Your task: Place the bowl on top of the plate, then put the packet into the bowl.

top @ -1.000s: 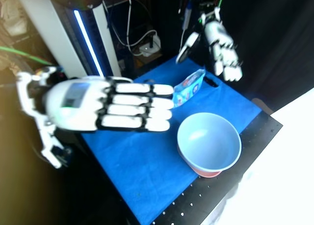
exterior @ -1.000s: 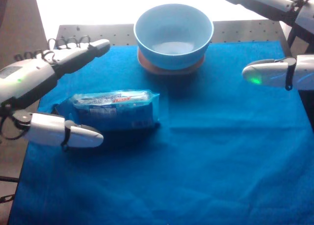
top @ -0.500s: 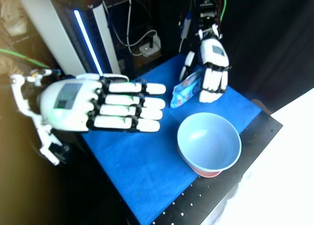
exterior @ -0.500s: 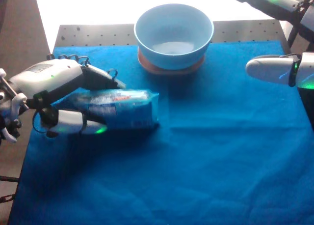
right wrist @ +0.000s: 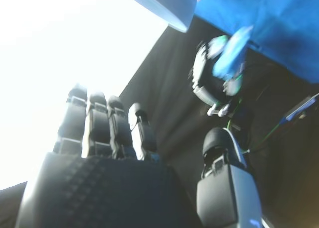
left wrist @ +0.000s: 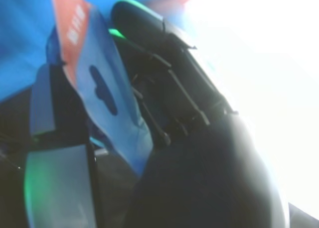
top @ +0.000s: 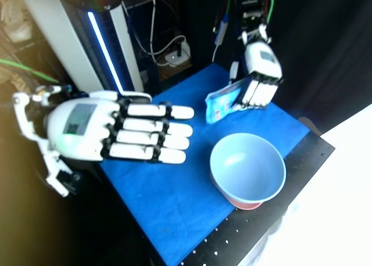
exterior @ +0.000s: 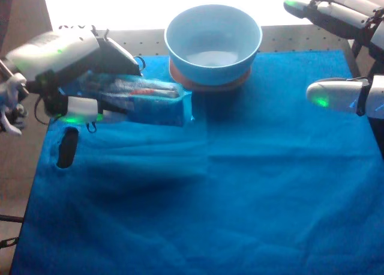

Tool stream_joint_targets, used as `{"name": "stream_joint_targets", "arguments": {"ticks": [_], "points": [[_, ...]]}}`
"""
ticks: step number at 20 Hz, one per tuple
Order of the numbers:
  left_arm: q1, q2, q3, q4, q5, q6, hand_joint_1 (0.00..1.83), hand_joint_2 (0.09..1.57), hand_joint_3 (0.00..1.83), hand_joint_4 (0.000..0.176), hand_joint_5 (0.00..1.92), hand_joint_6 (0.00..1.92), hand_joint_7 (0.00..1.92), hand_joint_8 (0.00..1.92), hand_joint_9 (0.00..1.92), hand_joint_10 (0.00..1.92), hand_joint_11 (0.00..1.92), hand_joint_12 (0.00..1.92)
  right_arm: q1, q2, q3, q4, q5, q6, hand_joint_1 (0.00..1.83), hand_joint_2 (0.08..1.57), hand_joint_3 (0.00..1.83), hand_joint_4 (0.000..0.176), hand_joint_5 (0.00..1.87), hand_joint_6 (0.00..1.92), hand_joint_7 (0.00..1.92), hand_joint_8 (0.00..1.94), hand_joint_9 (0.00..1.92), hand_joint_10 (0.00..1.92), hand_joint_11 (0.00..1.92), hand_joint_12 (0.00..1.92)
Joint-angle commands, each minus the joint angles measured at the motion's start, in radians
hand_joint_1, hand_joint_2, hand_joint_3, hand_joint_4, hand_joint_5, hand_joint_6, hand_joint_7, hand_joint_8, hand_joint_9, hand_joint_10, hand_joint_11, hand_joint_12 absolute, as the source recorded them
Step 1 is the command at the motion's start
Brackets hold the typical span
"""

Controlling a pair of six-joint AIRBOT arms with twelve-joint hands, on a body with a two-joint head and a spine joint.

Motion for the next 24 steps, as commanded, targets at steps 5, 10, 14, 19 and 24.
{"name": "stream_joint_targets", "arguments": {"ticks": [5,10,14,19,24], "points": [[-0.094,0.016,0.022,-0.001,-0.123,-0.009,1.29,1.03,0.00,0.000,1.34,0.10,1.13,0.96,1.16,0.76,0.93,1.22,-0.003,0.001,-0.004,0.035,0.124,0.004,0.08,1.17,0.01,0.085,0.00,0.00,0.01,0.00,0.00,0.00,0.00,0.00],[-0.218,-0.052,0.117,0.005,-0.039,-0.008,1.27,1.07,0.00,0.000,1.15,0.51,1.06,1.05,0.99,0.70,0.59,1.33,-0.008,-0.001,-0.004,0.037,0.124,0.004,0.08,1.15,0.00,0.126,0.00,0.00,0.00,0.00,0.00,0.00,0.00,0.00],[-0.301,-0.109,0.180,0.021,0.020,-0.006,1.39,1.03,0.00,0.000,1.12,0.62,1.30,0.32,1.06,1.05,0.86,1.15,-0.009,-0.006,-0.001,0.038,0.124,0.004,0.04,1.16,0.00,0.131,0.00,0.00,0.00,0.00,0.00,0.00,0.01,0.00],[-0.343,-0.219,0.272,0.018,0.071,0.001,1.40,1.03,0.00,0.000,1.06,0.76,1.21,0.47,1.16,0.88,1.01,0.74,-0.009,-0.023,0.013,0.038,0.124,0.004,0.07,1.17,0.00,0.118,0.00,0.00,0.02,0.00,0.00,0.00,0.02,0.01],[-0.356,-0.336,0.380,-0.013,0.130,0.001,1.40,1.04,0.00,0.000,1.06,0.72,1.21,0.47,1.11,0.97,0.94,0.71,-0.009,-0.041,0.030,0.038,0.124,0.004,0.05,1.18,0.00,0.096,0.00,0.00,0.05,0.01,0.04,0.01,0.07,0.04]]}}
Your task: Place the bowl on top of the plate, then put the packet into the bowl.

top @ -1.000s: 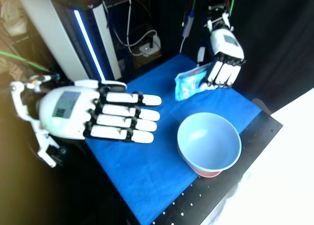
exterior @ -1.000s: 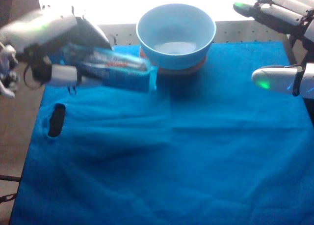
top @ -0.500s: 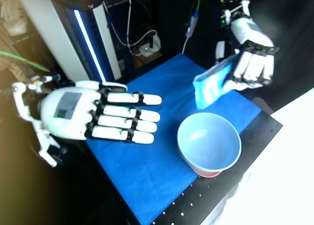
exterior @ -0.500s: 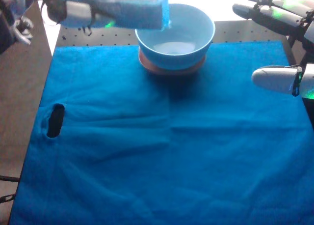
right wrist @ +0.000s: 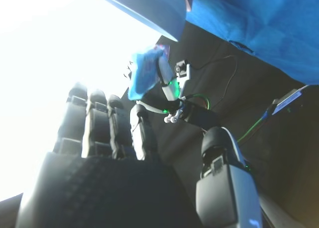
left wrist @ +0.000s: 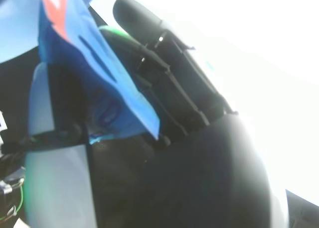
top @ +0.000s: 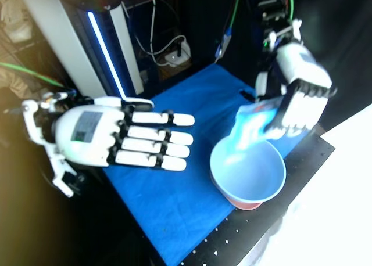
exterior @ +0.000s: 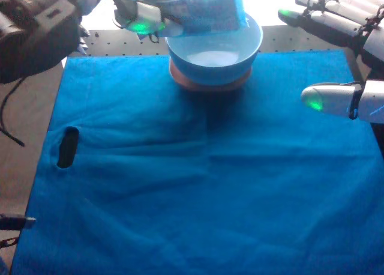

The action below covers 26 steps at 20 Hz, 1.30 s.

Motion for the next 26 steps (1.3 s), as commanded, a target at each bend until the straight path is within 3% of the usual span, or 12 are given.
{"name": "stream_joint_targets", "arguments": {"ticks": [1,4,6,8,9,11,17,19,21,22,24,26], "points": [[-0.025,-0.005,0.016,-0.024,-0.103,-0.003,1.40,1.04,0.00,0.000,1.06,0.72,1.21,0.47,1.11,0.97,0.94,0.71,0.004,-0.005,0.005,0.024,0.122,0.004,0.05,1.18,0.00,0.096,0.00,0.00,0.05,0.01,0.04,0.01,0.07,0.04],[-0.036,-0.039,0.053,-0.032,-0.078,-0.003,1.38,1.07,0.00,0.000,1.01,0.81,1.11,0.69,1.06,1.06,0.71,0.96,0.004,-0.015,0.015,0.024,0.122,0.004,0.08,1.16,0.00,0.099,0.01,0.00,0.07,0.01,0.05,0.01,0.08,0.04],[-0.042,-0.061,0.081,-0.032,-0.063,-0.003,1.24,1.09,0.00,0.000,0.97,0.92,1.09,0.88,1.15,0.30,0.69,1.08,0.003,-0.019,0.020,0.024,0.122,0.004,0.11,1.13,0.00,0.128,0.03,0.01,0.07,0.00,0.05,0.00,0.08,0.05],[-0.044,-0.077,0.097,-0.033,-0.058,-0.003,1.24,1.13,0.00,0.000,0.86,1.01,1.03,1.07,1.11,0.17,0.71,1.05,0.002,-0.022,0.023,0.024,0.122,0.004,0.11,1.12,0.00,0.130,0.03,0.01,0.06,0.00,0.05,0.00,0.07,0.04],[-0.046,-0.087,0.106,-0.033,-0.053,-0.003,1.11,1.06,0.00,0.000,0.80,0.39,0.91,0.51,1.08,0.13,0.70,1.04,0.001,-0.022,0.024,0.024,0.122,0.004,0.10,1.11,0.00,0.131,0.03,0.01,0.06,0.00,0.05,0.00,0.07,0.04],[-0.047,-0.095,0.112,-0.033,-0.045,-0.003,1.00,1.02,0.00,0.000,0.78,0.03,0.90,0.11,1.01,0.06,0.61,1.13,0.000,-0.024,0.026,0.024,0.122,0.004,0.10,1.11,0.00,0.132,0.04,0.01,0.06,0.00,0.05,0.00,0.06,0.04],[-0.042,-0.084,0.100,-0.034,-0.047,-0.003,0.98,0.97,0.00,0.000,0.77,0.00,0.94,0.01,1.01,0.04,0.59,1.00,-0.003,-0.024,0.027,0.024,0.122,0.004,0.12,1.13,0.00,0.135,0.02,0.00,0.05,0.00,0.05,0.00,0.03,0.03],[-0.041,-0.068,0.084,-0.033,-0.059,-0.003,0.91,0.96,0.00,0.000,0.68,0.00,0.83,0.00,0.90,0.00,0.46,1.03,-0.003,-0.023,0.026,0.024,0.122,0.004,0.14,1.13,0.00,0.145,0.00,0.00,0.04,0.00,0.03,0.00,0.01,0.01],[-0.036,-0.032,0.049,-0.032,-0.091,-0.002,0.78,0.93,0.00,0.121,0.40,0.00,0.40,0.00,0.42,0.00,0.03,0.93,-0.003,-0.019,0.025,0.025,0.122,0.004,0.14,1.12,0.00,0.153,0.02,0.01,0.04,0.00,0.03,0.00,0.00,0.01],[-0.034,-0.018,0.037,-0.032,-0.104,-0.002,0.68,0.90,0.00,0.165,0.20,0.00,0.18,0.01,0.17,0.00,0.01,0.51,-0.003,-0.018,0.024,0.025,0.122,0.004,0.17,1.12,0.00,0.145,0.03,0.01,0.05,0.00,0.03,0.00,0.00,0.01],[-0.031,0.034,-0.012,-0.032,-0.145,0.016,0.62,0.87,0.00,0.176,0.05,0.01,0.01,0.00,0.01,0.00,0.00,0.05,-0.007,-0.008,0.015,0.027,0.122,0.004,0.15,1.12,0.00,0.140,0.04,0.01,0.06,0.01,0.04,0.01,0.03,0.02],[-0.031,0.100,-0.081,-0.032,-0.178,0.077,0.59,0.86,0.00,0.176,0.04,0.01,0.00,0.00,0.00,0.00,0.00,0.00,-0.013,0.001,0.006,0.036,0.122,0.004,0.13,1.11,0.00,0.147,0.04,0.01,0.06,0.01,0.05,0.01,0.05,0.03]]}}
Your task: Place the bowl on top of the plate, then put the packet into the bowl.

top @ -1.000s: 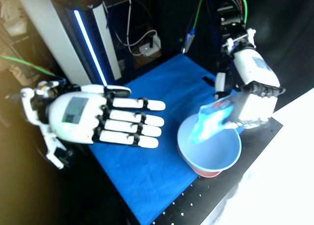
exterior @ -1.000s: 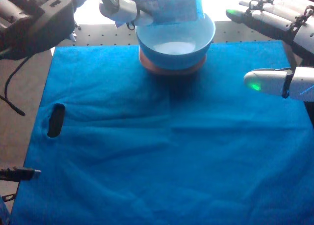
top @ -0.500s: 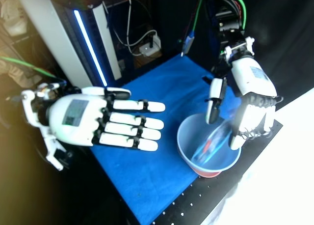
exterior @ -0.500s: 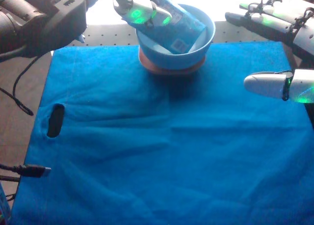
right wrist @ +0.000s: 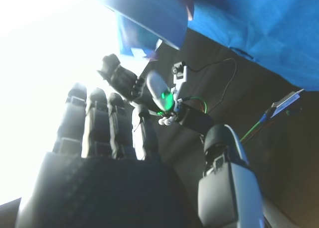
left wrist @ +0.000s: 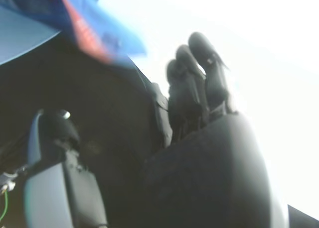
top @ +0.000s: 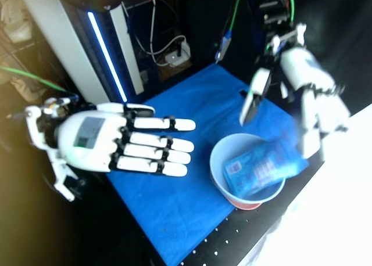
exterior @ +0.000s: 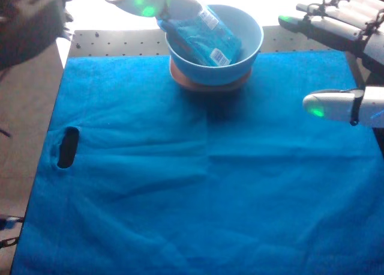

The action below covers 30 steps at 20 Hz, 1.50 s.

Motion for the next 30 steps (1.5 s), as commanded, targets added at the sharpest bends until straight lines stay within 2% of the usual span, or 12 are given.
{"name": "stream_joint_targets", "arguments": {"ticks": [1,7,9,12,13,19,20,21,22,23,25,30], "points": [[-0.003,0.027,-0.023,-0.011,-0.150,0.021,0.59,0.85,0.00,0.176,0.07,0.02,0.00,0.00,0.00,0.00,0.00,0.00,0.004,0.008,-0.006,0.035,0.118,0.004,0.10,1.11,0.00,0.155,0.03,0.00,0.06,0.00,0.05,0.00,0.04,0.03],[0.147,0.201,-0.181,-0.064,-0.297,0.029,0.56,0.83,0.00,0.176,0.01,0.00,0.00,0.00,0.00,0.00,0.00,0.00,-0.106,0.064,-0.058,0.141,0.250,0.004,0.12,1.14,0.01,0.125,0.00,0.00,0.03,0.01,0.01,0.00,0.03,0.01],[0.252,0.265,-0.240,-0.136,-0.390,0.029,0.51,0.81,0.00,0.176,0.00,0.00,0.00,0.00,0.00,0.00,0.00,0.00,-0.175,0.103,-0.092,0.200,0.334,0.004,0.15,1.14,0.00,0.095,0.00,0.00,0.04,0.01,0.00,0.00,0.00,0.00],[0.426,0.364,-0.355,-0.235,-0.562,0.029,0.52,0.80,0.00,0.176,0.00,0.00,0.00,0.00,0.00,0.00,0.00,0.00,-0.235,0.131,-0.127,0.241,0.410,0.004,0.24,1.13,0.00,0.125,0.00,0.00,0.00,0.00,0.00,0.00,0.00,0.00],[0.533,0.401,-0.414,-0.286,-0.669,0.029,0.54,0.80,0.00,0.176,0.00,0.00,0.00,0.00,0.00,0.00,0.00,0.00,-0.276,0.138,-0.145,0.264,0.451,0.004,0.23,1.14,0.00,0.121,0.00,0.00,0.00,0.00,0.00,0.00,0.00,0.00],[0.916,0.426,-0.599,-0.475,-1.064,0.023,0.72,0.81,0.00,0.176,0.00,0.00,0.00,0.00,0.00,0.00,0.00,0.00,-0.491,0.171,-0.240,0.396,0.654,0.006,0.33,1.11,0.00,0.142,0.02,0.00,0.03,0.00,0.00,0.00,0.00,0.00],[0.951,0.421,-0.615,-0.495,-1.104,0.017,0.71,0.81,0.00,0.176,0.00,0.00,0.00,0.00,0.00,0.00,0.00,0.00,-0.519,0.172,-0.251,0.415,0.679,0.006,0.34,1.11,0.00,0.135,0.02,0.00,0.03,0.00,0.00,0.00,0.00,0.00],[0.996,0.410,-0.630,-0.524,-1.152,-0.002,0.70,0.80,0.00,0.157,0.00,0.00,0.00,0.00,0.00,0.00,0.00,0.00,-0.559,0.172,-0.269,0.453,0.723,0.010,0.37,1.08,0.00,0.158,0.02,0.00,0.03,0.00,0.00,0.00,0.00,0.00],[1.018,0.400,-0.634,-0.541,-1.176,-0.020,0.69,0.79,0.00,0.160,0.00,0.00,0.00,0.00,0.00,0.00,0.00,0.00,-0.592,0.172,-0.279,0.480,0.752,0.019,0.36,1.08,0.00,0.151,0.01,0.00,0.01,0.00,0.00,0.00,0.00,0.00],[1.047,0.380,-0.639,-0.571,-1.183,-0.056,0.67,0.80,0.00,0.165,0.00,0.00,0.00,0.00,0.00,0.00,0.00,0.00,-0.695,0.168,-0.299,0.569,0.833,0.074,0.38,1.11,0.00,0.117,0.01,0.00,0.00,0.00,0.00,0.00,0.00,0.00],[1.056,0.376,-0.646,-0.581,-1.183,-0.057,0.65,0.81,0.00,0.162,0.00,0.00,0.00,0.00,0.00,0.00,0.00,0.00,-0.729,0.168,-0.307,0.598,0.833,0.087,0.39,1.10,0.00,0.135,0.02,0.01,0.01,0.00,0.00,0.00,0.00,0.00],[1.093,0.368,-0.657,-0.594,-1.184,-0.097,0.61,0.81,0.00,0.176,0.00,0.00,0.00,0.00,0.00,0.00,0.00,0.00,-0.731,0.163,-0.310,0.630,0.833,0.087,0.41,1.10,0.00,0.131,0.03,0.01,0.02,0.01,0.00,0.00,0.00,0.00]]}}
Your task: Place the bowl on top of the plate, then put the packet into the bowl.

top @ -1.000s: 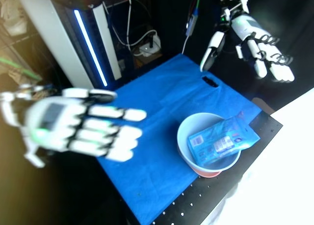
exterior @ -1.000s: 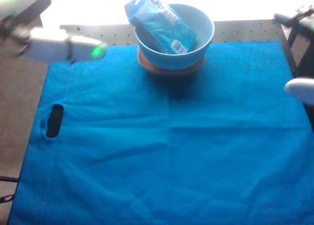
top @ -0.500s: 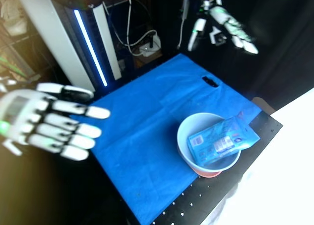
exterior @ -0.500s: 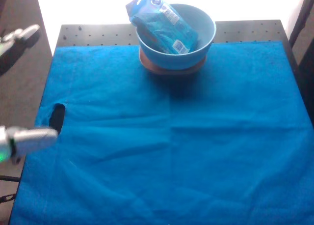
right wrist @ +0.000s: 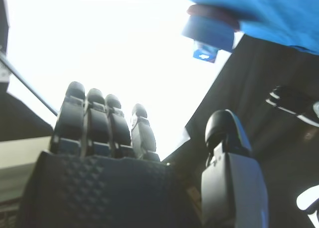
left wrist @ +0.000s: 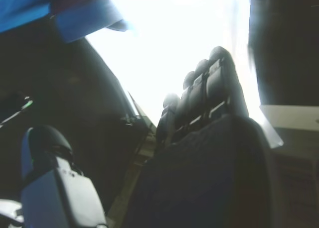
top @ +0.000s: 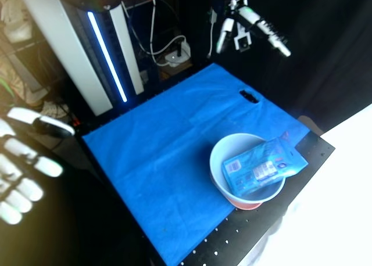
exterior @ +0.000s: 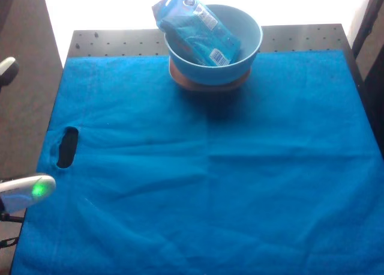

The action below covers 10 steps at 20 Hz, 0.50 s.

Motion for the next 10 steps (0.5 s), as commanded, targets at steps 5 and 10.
{"name": "stream_joint_targets", "arguments": {"ticks": [5,10], "points": [[-0.004,0.000,0.002,0.005,-0.131,-0.037,0.65,0.84,0.01,0.176,0.00,0.00,0.00,0.00,0.00,0.00,0.00,0.00,0.006,-0.001,0.011,0.022,0.128,0.008,0.46,1.10,0.00,0.131,0.04,0.01,0.02,0.00,0.00,0.00,0.00,0.00],[-0.023,-0.003,0.017,0.026,-0.131,-0.066,0.51,0.87,0.02,0.176,0.01,0.00,0.00,0.00,0.00,0.00,0.00,0.00,0.029,-0.002,0.022,-0.002,0.129,0.009,0.29,1.12,0.00,0.121,0.04,0.00,0.05,0.01,0.02,0.01,0.01,0.01]]}}
